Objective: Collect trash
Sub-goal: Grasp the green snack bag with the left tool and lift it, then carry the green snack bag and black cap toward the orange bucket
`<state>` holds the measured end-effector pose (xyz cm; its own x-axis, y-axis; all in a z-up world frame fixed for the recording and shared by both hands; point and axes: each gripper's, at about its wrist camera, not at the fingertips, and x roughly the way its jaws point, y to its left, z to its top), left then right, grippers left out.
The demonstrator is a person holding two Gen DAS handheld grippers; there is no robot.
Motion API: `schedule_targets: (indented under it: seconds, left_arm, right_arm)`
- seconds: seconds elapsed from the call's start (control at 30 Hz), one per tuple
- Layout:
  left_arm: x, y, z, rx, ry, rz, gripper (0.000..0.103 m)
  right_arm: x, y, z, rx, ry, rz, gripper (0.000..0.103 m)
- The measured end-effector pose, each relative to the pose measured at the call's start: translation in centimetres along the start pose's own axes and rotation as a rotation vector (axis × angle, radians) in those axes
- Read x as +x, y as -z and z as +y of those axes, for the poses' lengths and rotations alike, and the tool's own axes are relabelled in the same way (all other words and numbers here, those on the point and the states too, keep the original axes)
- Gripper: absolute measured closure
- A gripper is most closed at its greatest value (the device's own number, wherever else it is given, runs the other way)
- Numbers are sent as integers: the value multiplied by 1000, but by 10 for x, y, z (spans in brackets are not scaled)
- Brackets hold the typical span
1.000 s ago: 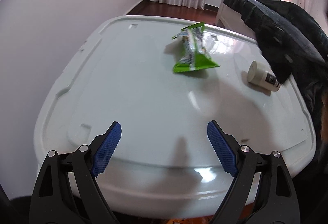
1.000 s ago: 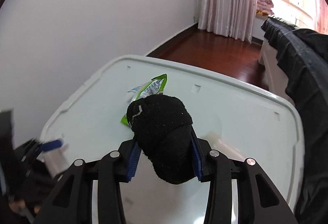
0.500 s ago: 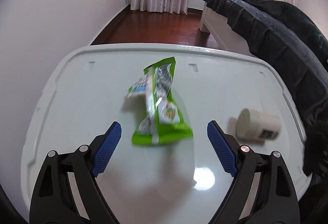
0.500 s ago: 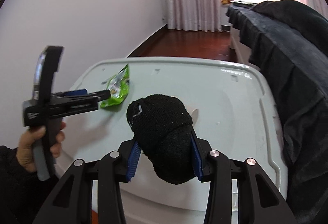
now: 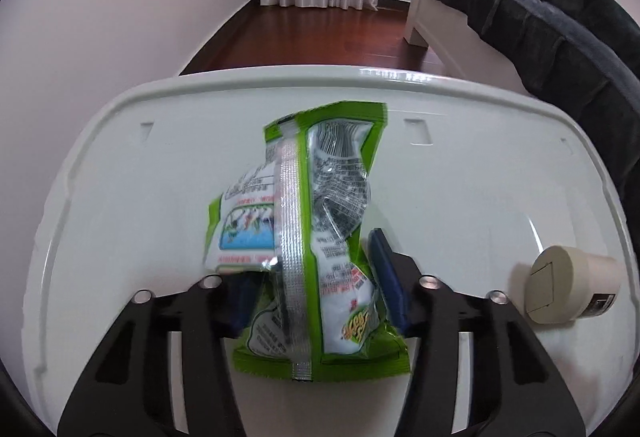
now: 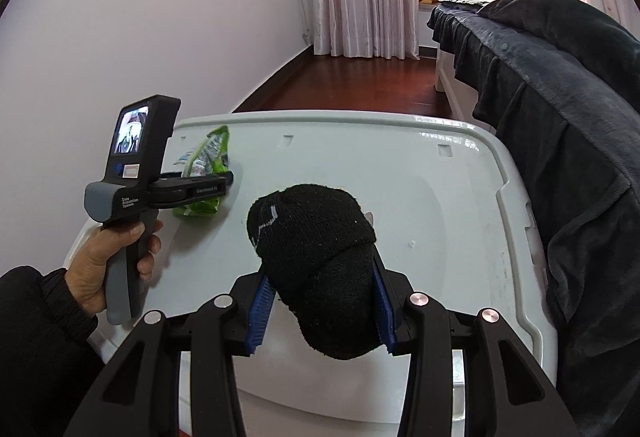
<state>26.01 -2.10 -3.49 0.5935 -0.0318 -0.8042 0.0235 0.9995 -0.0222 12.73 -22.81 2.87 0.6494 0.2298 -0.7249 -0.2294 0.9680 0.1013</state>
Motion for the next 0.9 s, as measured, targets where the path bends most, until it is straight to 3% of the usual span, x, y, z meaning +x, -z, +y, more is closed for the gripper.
schedule_targets:
  seconds: [0.2, 0.6, 0.9]
  left_arm:
    - [-7, 4, -1, 4, 30, -21, 70]
    - [-71, 9, -1, 12, 49, -124, 71]
    - [-98, 20, -6, 17, 40, -141, 71]
  right_arm:
    - [0, 2, -1, -4, 14, -3, 60]
    - [-6, 1, -3, 7, 29, -24, 60]
    - [-7, 1, -2, 8, 25, -29, 60]
